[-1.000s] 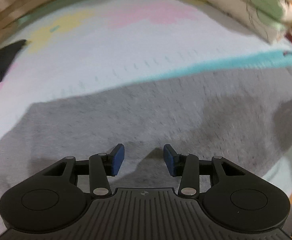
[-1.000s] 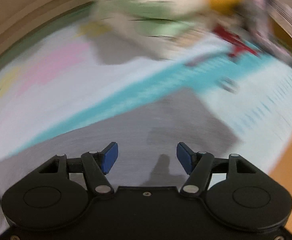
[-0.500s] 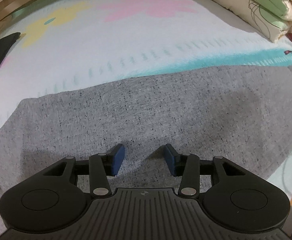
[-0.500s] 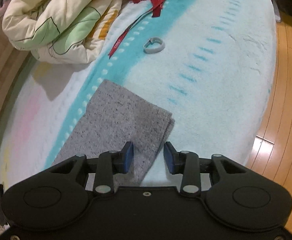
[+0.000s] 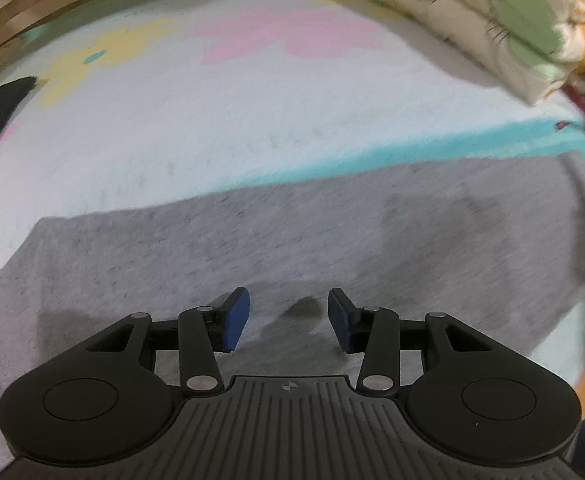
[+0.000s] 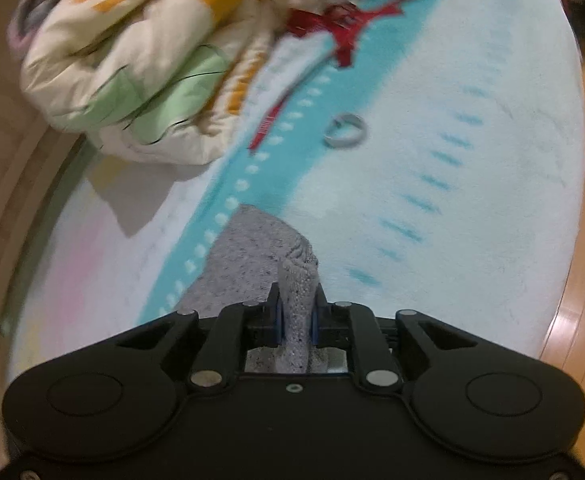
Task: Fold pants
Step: 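Grasp the sweatpants corner with the right tool and lift it, then open the right tool and release the sweatpants corner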
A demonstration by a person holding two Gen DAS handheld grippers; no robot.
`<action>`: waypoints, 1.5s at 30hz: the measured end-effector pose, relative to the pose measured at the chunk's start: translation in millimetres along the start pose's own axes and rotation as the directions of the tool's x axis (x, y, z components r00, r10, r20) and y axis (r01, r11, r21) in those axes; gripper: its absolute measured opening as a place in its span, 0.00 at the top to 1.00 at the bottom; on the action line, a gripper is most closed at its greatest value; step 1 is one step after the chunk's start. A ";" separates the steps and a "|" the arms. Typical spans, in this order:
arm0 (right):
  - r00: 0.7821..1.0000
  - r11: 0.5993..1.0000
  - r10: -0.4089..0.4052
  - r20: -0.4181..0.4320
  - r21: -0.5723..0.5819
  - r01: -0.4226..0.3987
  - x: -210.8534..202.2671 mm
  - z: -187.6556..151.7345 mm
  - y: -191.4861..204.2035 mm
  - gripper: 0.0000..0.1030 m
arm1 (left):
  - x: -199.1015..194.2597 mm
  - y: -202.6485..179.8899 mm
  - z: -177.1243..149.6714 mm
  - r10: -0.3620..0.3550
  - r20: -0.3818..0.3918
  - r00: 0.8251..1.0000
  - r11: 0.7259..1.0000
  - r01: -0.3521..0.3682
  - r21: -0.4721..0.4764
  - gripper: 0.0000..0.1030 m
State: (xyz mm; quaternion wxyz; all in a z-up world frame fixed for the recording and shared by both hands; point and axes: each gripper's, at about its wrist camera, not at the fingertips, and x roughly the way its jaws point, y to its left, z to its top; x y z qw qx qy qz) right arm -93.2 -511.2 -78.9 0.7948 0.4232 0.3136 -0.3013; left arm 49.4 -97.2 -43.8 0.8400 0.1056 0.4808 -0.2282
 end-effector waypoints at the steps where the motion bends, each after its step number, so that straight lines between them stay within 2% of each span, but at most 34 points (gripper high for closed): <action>1: 1.000 0.999 -0.002 0.008 -0.037 0.003 -4.5 -1.5 9.1 0.80 | -2.3 -4.5 2.2 -0.020 0.009 1.000 1.000 0.020 0.002 0.59; 4: 1.000 0.994 0.009 0.023 -0.109 -0.006 -16.3 -6.2 32.8 0.80 | -7.1 -26.4 8.1 -0.070 0.040 0.997 0.997 0.068 0.040 0.59; 7: 0.999 0.984 0.033 0.030 -0.175 -0.027 -27.4 -12.5 56.9 0.80 | -4.6 -56.3 14.7 -0.089 0.061 0.994 0.990 0.082 0.115 0.59; 9: 0.999 0.976 0.046 0.029 -0.214 -0.038 -34.8 -15.8 72.8 0.80 | 5.9 -72.3 19.8 -0.070 0.062 0.996 0.989 0.061 0.131 0.59; 12: 0.997 0.970 0.076 0.023 -0.233 -0.069 -44.4 -17.9 88.7 0.80 | 28.0 -86.0 25.9 -0.043 0.042 0.998 0.993 0.038 0.108 0.59; 14: 0.995 0.967 0.098 0.020 -0.238 -0.091 -49.3 -18.7 96.9 0.81 | 48.1 -99.3 24.6 -0.023 -0.036 0.999 0.981 0.029 0.192 0.58; 16: 0.994 0.961 0.106 0.020 -0.257 -0.098 -55.0 -21.2 106.1 0.81 | 49.9 -109.2 21.0 0.025 0.019 1.000 0.966 -0.029 0.256 0.57; 17: 0.994 0.957 0.107 0.023 -0.275 -0.097 -57.8 -23.2 111.8 0.81 | 49.9 -109.0 22.9 0.026 0.006 1.000 0.968 -0.026 0.250 0.57; 20: 0.993 0.942 0.116 0.015 -0.318 -0.105 -62.9 -30.6 129.6 0.81 | 45.8 -82.4 32.3 -0.040 -0.048 0.998 0.992 0.045 0.119 0.57; 23: 0.983 0.917 0.180 -0.026 -0.357 -0.177 -70.0 -45.6 153.1 0.81 | 35.2 -38.9 37.9 -0.029 -0.034 0.999 0.999 0.029 -0.019 0.57; 26: 0.966 0.852 0.247 -0.075 -0.458 -0.254 -79.4 -73.7 185.5 0.81 | 20.0 11.1 38.3 -0.010 0.002 1.000 0.991 0.010 -0.131 0.57; 30: 0.931 0.732 0.306 -0.198 -0.576 -0.363 -79.4 -127.1 225.0 0.81 | 3.4 68.9 27.7 0.029 0.030 0.999 0.969 -0.021 -0.245 0.57; 34: 0.907 0.650 0.273 -0.320 -0.634 -0.419 -56.7 -181.5 248.4 0.81 | -5.0 110.7 8.9 0.094 0.031 0.995 0.947 -0.079 -0.311 0.57; 37: 0.903 0.586 0.196 -0.382 -0.693 -0.420 -34.9 -223.6 258.9 0.79 | -2.3 125.8 -3.7 0.091 0.003 0.996 0.938 -0.085 -0.337 0.57; 40: 0.892 0.519 0.143 -0.429 -0.735 -0.437 -24.1 -254.0 262.8 0.65 | 1.5 137.8 -13.8 0.053 -0.028 0.998 0.930 -0.059 -0.363 0.57; 41: 0.889 0.500 0.130 -0.438 -0.746 -0.441 -23.3 -259.7 263.7 0.55 | 0.6 140.5 -15.5 0.042 -0.030 0.999 0.930 -0.050 -0.364 0.57; 42: 0.881 0.475 0.132 -0.454 -0.751 -0.458 -24.8 -262.7 265.2 0.48 | 0.4 140.2 -16.9 0.033 -0.032 0.999 0.933 -0.042 -0.358 0.57; 45: 0.861 0.437 0.195 -0.471 -0.744 -0.506 -37.1 -252.9 267.2 0.49 | -2.5 136.6 -17.0 0.023 -0.022 0.999 0.943 -0.029 -0.332 0.57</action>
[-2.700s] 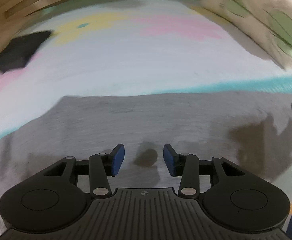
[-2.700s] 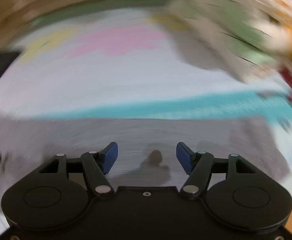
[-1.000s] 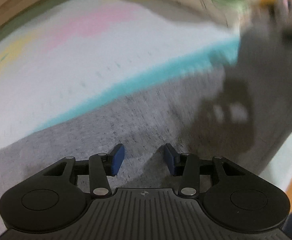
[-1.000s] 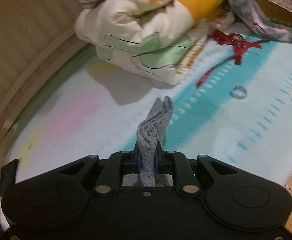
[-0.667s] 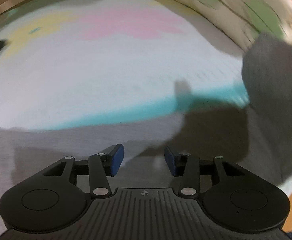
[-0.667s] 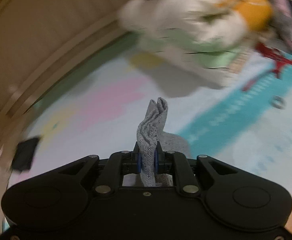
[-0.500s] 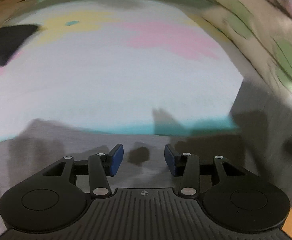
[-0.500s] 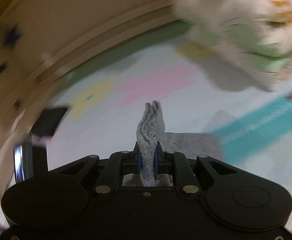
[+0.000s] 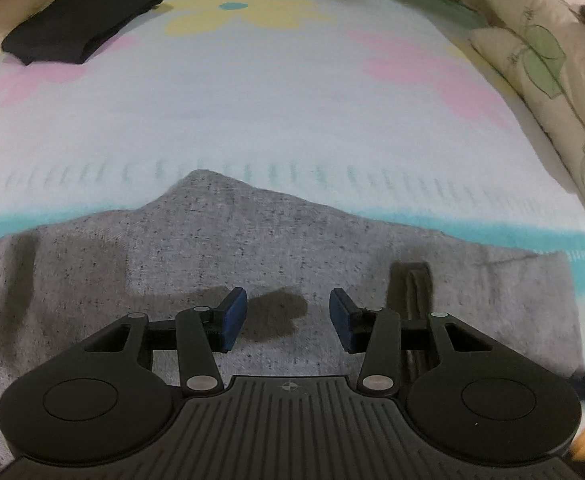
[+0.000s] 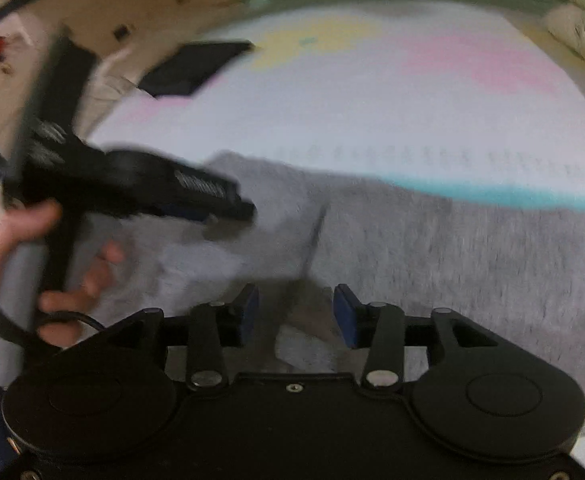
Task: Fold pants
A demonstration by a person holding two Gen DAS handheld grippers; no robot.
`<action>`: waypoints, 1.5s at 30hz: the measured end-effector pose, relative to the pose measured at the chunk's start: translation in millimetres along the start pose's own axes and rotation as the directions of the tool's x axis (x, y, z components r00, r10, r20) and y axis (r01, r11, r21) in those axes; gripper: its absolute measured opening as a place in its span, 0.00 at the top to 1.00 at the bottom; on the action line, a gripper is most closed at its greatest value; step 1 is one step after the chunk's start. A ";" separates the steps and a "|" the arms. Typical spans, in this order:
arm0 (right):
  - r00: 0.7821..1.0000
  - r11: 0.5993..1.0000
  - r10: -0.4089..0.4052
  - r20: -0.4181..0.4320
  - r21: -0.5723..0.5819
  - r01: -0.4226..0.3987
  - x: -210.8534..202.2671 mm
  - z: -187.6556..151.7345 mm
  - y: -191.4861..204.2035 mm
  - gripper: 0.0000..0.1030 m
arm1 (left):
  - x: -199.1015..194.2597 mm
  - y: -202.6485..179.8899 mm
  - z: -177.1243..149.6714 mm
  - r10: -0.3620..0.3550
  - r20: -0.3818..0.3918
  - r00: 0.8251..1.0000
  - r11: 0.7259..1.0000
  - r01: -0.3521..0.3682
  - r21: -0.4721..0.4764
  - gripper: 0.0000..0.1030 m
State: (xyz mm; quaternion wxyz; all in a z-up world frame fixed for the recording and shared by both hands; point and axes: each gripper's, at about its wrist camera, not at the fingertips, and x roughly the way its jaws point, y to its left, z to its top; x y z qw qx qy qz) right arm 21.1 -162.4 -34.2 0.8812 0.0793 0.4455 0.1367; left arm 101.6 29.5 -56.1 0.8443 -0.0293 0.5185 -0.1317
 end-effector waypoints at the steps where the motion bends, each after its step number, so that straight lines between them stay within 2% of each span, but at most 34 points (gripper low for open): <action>1: 1.000 1.000 -0.007 0.025 0.002 0.007 -7.7 3.1 -3.9 0.49 | -1.6 -2.3 -0.6 -0.012 0.003 1.000 1.000 0.012 0.005 0.57; 3: 0.996 0.998 -0.050 0.069 0.034 0.048 -19.8 10.0 -19.6 0.44 | -6.1 -7.0 -1.9 -0.047 -0.002 0.999 0.999 0.047 0.018 0.57; 5: 0.990 0.990 -0.113 0.089 0.091 0.105 -26.8 11.2 -34.4 0.44 | -8.5 -11.4 -9.9 -0.088 -0.016 0.996 0.995 0.088 0.042 0.57; 9: 0.966 0.945 -0.251 0.058 0.231 0.232 -31.1 9.9 -77.3 0.44 | -0.5 -30.9 -19.7 -0.128 -0.038 0.991 0.986 0.131 0.106 0.57; 13: 0.944 0.913 -0.330 -0.011 0.249 0.322 -21.5 0.8 -106.0 0.44 | 8.7 -46.5 -24.9 -0.118 -0.045 0.992 0.981 0.123 0.151 0.56; 17: 0.940 0.910 -0.328 -0.097 0.235 0.341 -3.3 -11.2 -114.7 0.45 | 17.5 -51.3 -27.2 -0.094 -0.058 0.994 0.981 0.102 0.164 0.55; 19: 0.936 0.911 -0.337 -0.096 0.217 0.350 -0.6 -16.4 -116.7 0.44 | 17.3 -48.9 -26.8 -0.093 -0.056 0.994 0.983 0.100 0.152 0.52; 24: 0.941 0.933 -0.326 -0.087 0.128 0.335 3.9 -19.7 -102.3 0.25 | 10.3 -44.4 -26.5 -0.084 -0.029 0.996 0.988 0.087 0.126 0.51; 29: 0.943 0.942 -0.322 -0.079 0.077 0.328 6.2 -25.5 -91.7 0.16 | 9.9 -46.2 -30.0 -0.077 -0.008 0.997 0.984 0.078 0.160 0.49; 33: 0.946 0.946 -0.312 -0.086 0.060 0.317 10.1 -27.2 -86.6 0.07 | 12.7 -49.8 -26.4 -0.100 0.005 0.995 0.982 0.098 0.164 0.47; 35: 0.946 0.947 -0.314 -0.086 0.048 0.319 12.0 -26.5 -84.5 0.05 | 13.3 -49.2 -22.7 -0.114 0.010 0.993 0.982 0.111 0.150 0.47; 37: 0.945 0.946 -0.316 -0.082 0.042 0.320 13.1 -27.3 -83.2 0.04 | 15.2 -48.1 -19.7 -0.156 0.013 0.988 0.980 0.153 0.127 0.40; 40: 0.947 0.948 -0.310 -0.080 0.049 0.314 13.3 -27.2 -84.2 0.04 | 19.8 -48.2 -17.8 -0.219 0.000 0.976 0.970 0.218 0.105 0.39; 45: 0.949 0.950 -0.305 -0.079 0.053 0.309 12.9 -27.3 -86.2 0.04 | 20.9 -55.8 -19.4 -0.198 0.007 0.980 0.972 0.196 0.132 0.39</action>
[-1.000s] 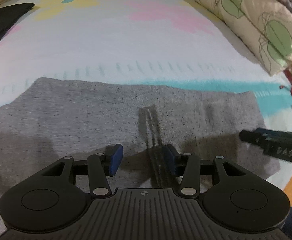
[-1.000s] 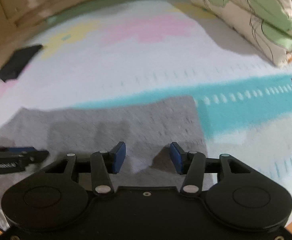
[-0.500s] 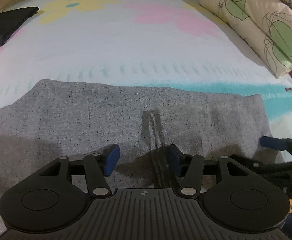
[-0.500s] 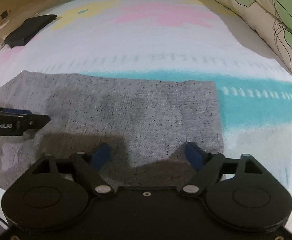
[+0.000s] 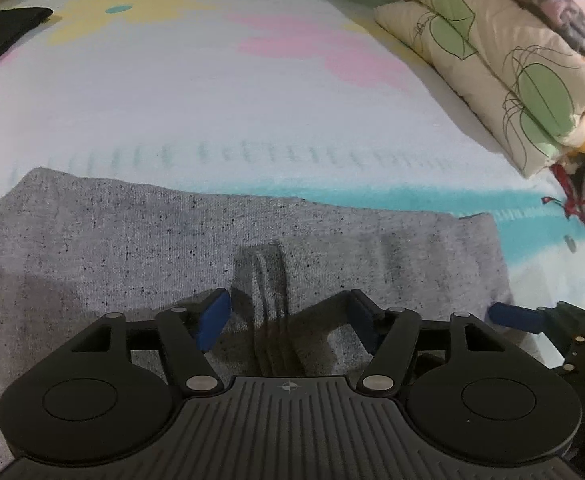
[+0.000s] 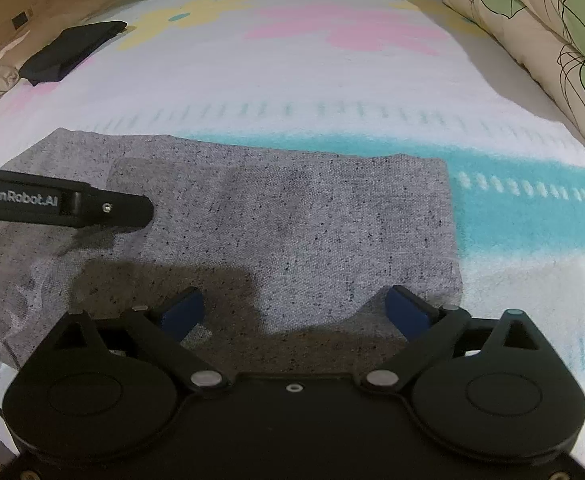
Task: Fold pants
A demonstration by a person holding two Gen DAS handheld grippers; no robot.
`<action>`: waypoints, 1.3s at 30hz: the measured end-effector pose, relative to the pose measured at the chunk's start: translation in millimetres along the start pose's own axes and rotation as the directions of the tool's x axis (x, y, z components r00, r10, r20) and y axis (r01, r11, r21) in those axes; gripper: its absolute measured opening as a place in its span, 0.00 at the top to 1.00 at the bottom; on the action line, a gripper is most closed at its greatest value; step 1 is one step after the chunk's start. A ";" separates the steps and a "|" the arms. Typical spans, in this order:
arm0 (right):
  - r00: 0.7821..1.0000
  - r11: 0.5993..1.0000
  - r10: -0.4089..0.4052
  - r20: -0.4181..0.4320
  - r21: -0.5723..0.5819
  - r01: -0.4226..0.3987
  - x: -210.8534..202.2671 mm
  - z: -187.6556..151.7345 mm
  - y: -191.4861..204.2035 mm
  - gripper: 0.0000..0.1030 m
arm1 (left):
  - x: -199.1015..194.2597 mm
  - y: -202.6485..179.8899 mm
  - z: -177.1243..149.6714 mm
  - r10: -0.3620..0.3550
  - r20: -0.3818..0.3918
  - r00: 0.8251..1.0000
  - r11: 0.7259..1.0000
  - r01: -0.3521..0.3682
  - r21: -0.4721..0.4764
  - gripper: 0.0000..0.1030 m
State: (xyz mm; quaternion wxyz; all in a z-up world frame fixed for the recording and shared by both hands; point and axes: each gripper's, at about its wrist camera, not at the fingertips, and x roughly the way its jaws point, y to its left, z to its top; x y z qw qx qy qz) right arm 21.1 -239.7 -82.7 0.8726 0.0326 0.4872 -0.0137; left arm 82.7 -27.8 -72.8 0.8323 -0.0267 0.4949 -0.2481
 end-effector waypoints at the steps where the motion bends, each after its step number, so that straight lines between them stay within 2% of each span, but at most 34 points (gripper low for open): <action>1: 1.000 1.000 0.001 0.000 -0.001 -0.001 -0.4 -0.5 -0.2 0.04 | -0.5 -0.9 -0.7 -0.002 -0.001 1.000 1.000 0.002 0.005 0.39; 4: 1.000 1.000 0.001 0.001 -0.003 -0.001 -0.5 -0.5 0.4 0.04 | -1.6 -4.4 -4.6 -0.022 -0.006 1.000 0.999 0.023 0.025 0.39; 7: 1.000 1.000 -0.001 -0.003 -0.003 0.001 -0.1 0.0 0.8 0.04 | -3.5 -10.9 -6.7 -0.073 -0.032 0.997 0.996 0.075 0.043 0.40; 10: 1.000 1.000 0.000 -0.006 -0.003 0.000 -0.2 0.7 0.7 0.04 | -1.9 -19.4 -9.6 -0.048 -0.025 0.999 0.995 0.050 0.084 0.40; 11: 1.000 1.000 0.000 -0.006 -0.003 0.000 -0.2 0.9 0.9 0.04 | -0.6 -20.0 -9.9 -0.039 -0.023 0.999 0.996 0.041 0.081 0.44; 12: 1.000 1.000 0.001 -0.008 -0.003 -0.001 -0.3 1.3 0.8 0.04 | -0.9 -18.8 -8.9 -0.024 -0.017 1.000 0.997 0.025 0.070 0.56; 15: 1.000 1.000 0.003 -0.012 -0.002 -0.003 -0.9 2.6 0.4 0.04 | -4.4 -14.7 -9.1 -0.019 -0.012 1.000 0.999 0.019 0.031 0.75; 22: 1.000 1.000 0.018 -0.025 0.025 -0.017 -4.0 5.0 -3.6 0.04 | -22.1 -17.3 -13.9 0.028 0.051 0.998 0.999 -0.030 0.045 0.92; 24: 0.999 0.999 0.018 -0.027 0.029 -0.017 -4.6 5.1 -4.3 0.05 | -31.0 -17.7 -13.9 0.056 0.077 0.995 0.997 -0.060 0.050 0.92; 27: 0.999 0.998 0.024 -0.023 0.054 -0.023 -10.6 7.7 -6.9 0.09 | -48.4 -7.1 -11.5 0.040 0.089 0.995 0.999 -0.040 -0.003 0.92; 32: 0.996 0.989 0.073 0.050 0.125 -0.078 -32.7 15.8 -15.6 0.09 | -68.6 14.1 -12.1 0.079 0.107 0.991 0.997 -0.077 -0.030 0.92; 35: 0.994 0.987 0.084 0.072 0.130 -0.093 -33.8 21.3 -13.0 0.09 | -47.7 26.1 -13.6 0.081 0.029 0.996 0.994 -0.078 -0.071 0.88; 39: 0.998 0.991 0.057 -0.017 0.123 -0.055 -6.5 22.4 -7.8 0.13 | -33.5 43.6 -16.7 0.162 -0.067 0.985 0.980 -0.168 -0.110 0.80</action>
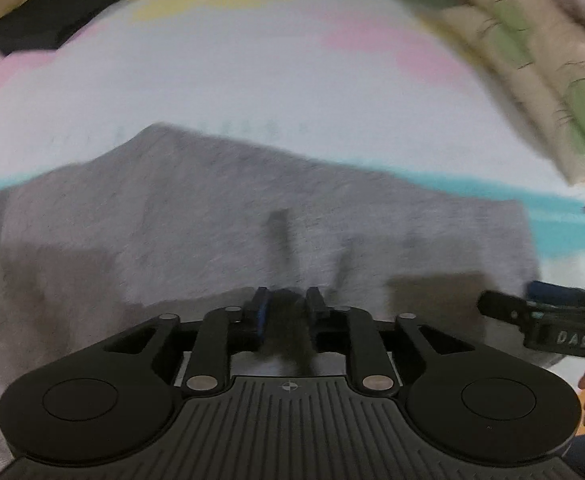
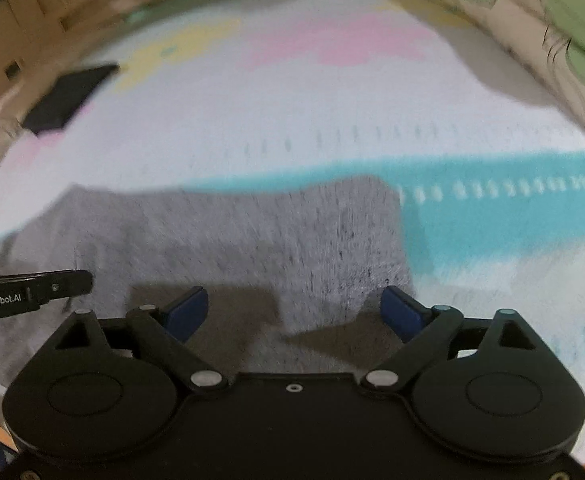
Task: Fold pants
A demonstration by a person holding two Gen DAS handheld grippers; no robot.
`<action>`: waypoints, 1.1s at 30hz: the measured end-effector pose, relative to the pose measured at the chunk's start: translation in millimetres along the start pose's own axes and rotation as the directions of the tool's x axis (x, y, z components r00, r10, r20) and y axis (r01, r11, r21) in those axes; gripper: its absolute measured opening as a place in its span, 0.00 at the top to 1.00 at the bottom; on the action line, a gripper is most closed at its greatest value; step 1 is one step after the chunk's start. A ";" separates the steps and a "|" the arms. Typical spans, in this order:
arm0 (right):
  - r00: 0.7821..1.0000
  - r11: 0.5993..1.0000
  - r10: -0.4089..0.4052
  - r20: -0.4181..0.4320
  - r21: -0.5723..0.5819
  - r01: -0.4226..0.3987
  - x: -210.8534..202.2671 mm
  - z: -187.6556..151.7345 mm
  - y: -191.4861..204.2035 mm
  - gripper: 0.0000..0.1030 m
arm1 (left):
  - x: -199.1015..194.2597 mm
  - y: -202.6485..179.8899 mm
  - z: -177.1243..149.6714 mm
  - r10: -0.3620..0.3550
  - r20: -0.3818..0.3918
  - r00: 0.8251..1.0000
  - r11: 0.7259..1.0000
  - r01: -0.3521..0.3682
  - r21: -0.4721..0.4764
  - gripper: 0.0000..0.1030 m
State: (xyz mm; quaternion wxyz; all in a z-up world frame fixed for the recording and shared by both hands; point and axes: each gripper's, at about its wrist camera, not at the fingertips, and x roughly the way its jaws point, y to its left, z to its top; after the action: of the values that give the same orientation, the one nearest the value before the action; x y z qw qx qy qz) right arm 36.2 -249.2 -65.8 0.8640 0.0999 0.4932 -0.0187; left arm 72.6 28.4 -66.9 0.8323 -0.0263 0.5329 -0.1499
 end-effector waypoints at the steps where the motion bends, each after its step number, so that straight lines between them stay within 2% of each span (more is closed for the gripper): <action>1: 0.999 1.000 -0.021 -0.028 -0.015 0.021 8.6 -1.0 1.1 0.13 | -3.8 3.8 1.1 0.016 0.006 1.000 1.000 -0.016 -0.020 0.80; 2: 0.998 0.999 -0.036 -0.042 -0.039 0.035 13.9 -3.3 2.4 0.13 | -9.7 7.2 2.4 0.033 0.025 0.999 0.999 -0.032 -0.040 0.79; 4: 0.997 0.993 -0.067 -0.025 -0.099 0.064 16.1 -6.4 9.5 0.12 | -23.4 10.3 4.1 0.046 0.084 0.995 0.998 -0.041 -0.055 0.72; 7: 0.996 0.990 -0.087 -0.016 -0.115 0.085 17.6 -10.2 16.3 0.08 | -35.8 -1.2 4.4 0.027 0.150 0.988 1.000 -0.025 -0.013 0.67; 9: 0.996 0.987 -0.093 -0.012 -0.131 0.091 19.7 -12.3 19.2 0.05 | -34.6 -16.7 -0.6 0.004 0.138 0.990 0.998 -0.012 0.057 0.61; 12: 0.995 0.986 -0.098 -0.008 -0.133 0.096 21.3 -14.1 21.0 0.02 | -25.3 -35.0 -11.9 -0.006 0.091 0.996 0.987 -0.009 0.158 0.60; 15: 0.995 0.985 -0.103 -0.011 -0.139 0.100 19.4 -14.4 21.5 0.01 | -4.6 -45.7 -30.1 0.064 0.001 0.998 0.971 -0.063 0.230 0.57; 17: 0.994 0.985 -0.105 -0.010 -0.139 0.102 19.1 -15.0 23.7 0.01 | -8.2 -39.9 -38.8 0.069 0.051 0.996 0.977 -0.077 0.197 0.50; 22: 0.995 0.987 -0.096 0.018 -0.125 0.097 16.0 -20.3 23.5 0.00 | -12.4 -21.4 -40.4 0.064 0.020 0.998 0.993 -0.066 0.102 0.40; 26: 0.987 0.983 -0.147 0.066 -0.105 0.153 15.5 -27.2 32.5 0.00 | -23.8 -6.3 -50.9 0.068 0.059 0.996 0.997 -0.071 0.043 0.41; 30: 0.976 0.970 -0.194 0.094 -0.129 0.206 15.6 -31.9 44.0 0.01 | -48.8 10.7 -66.7 0.127 0.146 0.981 0.992 -0.125 -0.021 0.41; 33: 0.975 0.971 -0.207 0.077 -0.106 0.214 17.9 -28.0 44.6 0.01 | -68.5 30.1 -75.5 0.212 0.192 0.958 0.976 -0.197 -0.092 0.41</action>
State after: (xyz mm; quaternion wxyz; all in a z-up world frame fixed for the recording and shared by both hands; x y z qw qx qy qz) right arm 27.5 -198.9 -88.0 0.8771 -0.0032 0.4727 -0.0854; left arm -14.8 84.9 -45.2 0.8915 -0.0159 0.4510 -0.0405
